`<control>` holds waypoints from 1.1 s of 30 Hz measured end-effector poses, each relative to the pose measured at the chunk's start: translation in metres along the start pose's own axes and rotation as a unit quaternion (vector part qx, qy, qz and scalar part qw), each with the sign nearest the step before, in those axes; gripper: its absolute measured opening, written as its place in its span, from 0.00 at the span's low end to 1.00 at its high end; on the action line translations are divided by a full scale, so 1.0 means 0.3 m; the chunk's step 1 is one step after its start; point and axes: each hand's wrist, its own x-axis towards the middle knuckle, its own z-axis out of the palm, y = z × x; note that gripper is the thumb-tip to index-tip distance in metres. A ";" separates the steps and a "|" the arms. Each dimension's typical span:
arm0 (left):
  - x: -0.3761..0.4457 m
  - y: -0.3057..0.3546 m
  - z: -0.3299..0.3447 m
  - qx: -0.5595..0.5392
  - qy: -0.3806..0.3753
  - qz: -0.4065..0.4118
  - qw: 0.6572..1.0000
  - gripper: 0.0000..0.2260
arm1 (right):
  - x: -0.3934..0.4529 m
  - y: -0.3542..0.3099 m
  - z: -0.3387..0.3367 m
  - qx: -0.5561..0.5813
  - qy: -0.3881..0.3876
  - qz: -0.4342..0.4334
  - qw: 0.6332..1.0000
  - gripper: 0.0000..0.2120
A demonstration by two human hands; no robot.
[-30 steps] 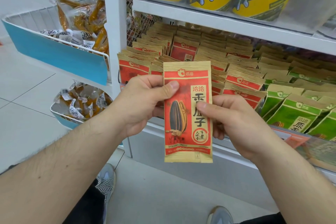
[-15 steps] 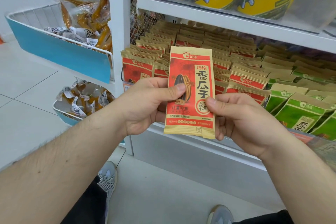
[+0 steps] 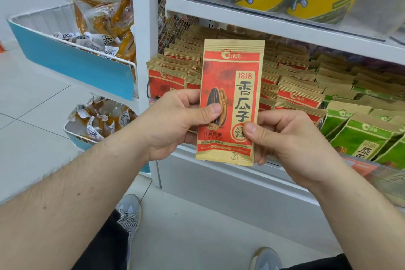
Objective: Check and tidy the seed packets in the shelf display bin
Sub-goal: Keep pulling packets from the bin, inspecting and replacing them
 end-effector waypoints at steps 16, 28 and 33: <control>-0.016 -0.031 -0.001 -0.006 -0.187 -0.100 0.977 0.17 | 0.018 0.000 0.071 -0.066 0.198 -0.056 0.976 0.14; 0.016 -0.015 0.000 -0.040 -0.031 -0.019 0.999 0.16 | 0.003 -0.004 0.041 0.020 0.137 -0.005 0.990 0.17; 0.008 -0.025 -0.002 -0.035 -0.072 -0.038 0.996 0.12 | 0.011 -0.004 0.039 0.064 0.160 0.011 0.985 0.15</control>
